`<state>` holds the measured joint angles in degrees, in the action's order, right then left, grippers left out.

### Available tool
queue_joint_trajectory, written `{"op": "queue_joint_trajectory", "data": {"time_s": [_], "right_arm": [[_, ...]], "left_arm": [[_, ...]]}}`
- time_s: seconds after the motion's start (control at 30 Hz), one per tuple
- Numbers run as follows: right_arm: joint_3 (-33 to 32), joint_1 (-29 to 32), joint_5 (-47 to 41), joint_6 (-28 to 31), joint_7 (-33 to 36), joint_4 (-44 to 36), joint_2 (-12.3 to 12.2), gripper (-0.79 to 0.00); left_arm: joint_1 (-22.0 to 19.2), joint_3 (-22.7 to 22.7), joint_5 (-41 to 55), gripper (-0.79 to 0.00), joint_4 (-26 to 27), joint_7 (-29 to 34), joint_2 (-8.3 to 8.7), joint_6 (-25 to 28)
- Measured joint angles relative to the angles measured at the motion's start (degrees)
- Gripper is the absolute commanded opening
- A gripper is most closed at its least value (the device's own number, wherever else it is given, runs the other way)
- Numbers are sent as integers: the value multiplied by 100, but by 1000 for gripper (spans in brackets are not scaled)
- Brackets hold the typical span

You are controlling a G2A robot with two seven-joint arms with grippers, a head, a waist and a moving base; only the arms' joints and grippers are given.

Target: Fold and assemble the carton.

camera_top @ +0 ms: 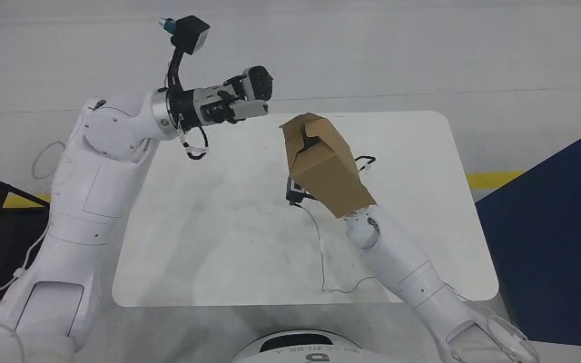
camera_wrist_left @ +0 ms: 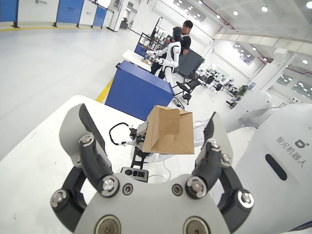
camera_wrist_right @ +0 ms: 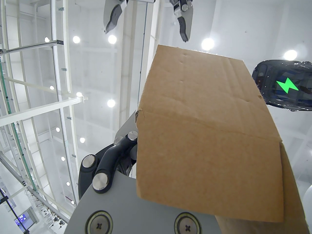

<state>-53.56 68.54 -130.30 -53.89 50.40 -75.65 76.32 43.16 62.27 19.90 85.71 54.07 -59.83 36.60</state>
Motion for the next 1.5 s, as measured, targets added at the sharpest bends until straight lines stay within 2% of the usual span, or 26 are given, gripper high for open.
{"op": "queue_joint_trajectory", "data": {"time_s": [0.23, 0.4, 0.53, 0.57, 0.63, 0.83, 1.1, 1.27, 1.5], "right_arm": [[-136, 81, 173, -19, -19, 7, 98, -785], [-309, 195, 183, -101, -102, -70, 143, -785], [-423, 277, 146, -198, -199, -119, 183, -785], [-459, 300, 133, -229, -230, -132, 196, -785], [-510, 333, 116, -275, -276, -149, 217, -785], [-669, 413, 131, -402, -403, -166, 291, -785], [-737, 475, 201, -411, -411, -191, 372, -785], [-777, 520, 188, -411, -411, -182, 400, -785], [-819, 560, 169, -411, -410, -153, 421, -785]], "left_arm": [[-350, -501, 167, -160, -187, 311, -135, -43], [-380, -620, 552, -228, -369, 394, -193, 129], [-329, -648, 1122, -234, -536, 514, -231, 354], [-319, -650, 1278, -256, -622, 573, -240, 395], [-325, -659, 1379, -348, -760, 661, -250, 418], [-407, -794, 1402, -326, -883, 939, -305, 399], [-510, -929, 1209, -379, -770, 1013, -374, 347], [-538, -891, 824, -397, -679, 1009, -359, 353], [-415, -768, 358, -363, -387, 878, -308, 483]]}}
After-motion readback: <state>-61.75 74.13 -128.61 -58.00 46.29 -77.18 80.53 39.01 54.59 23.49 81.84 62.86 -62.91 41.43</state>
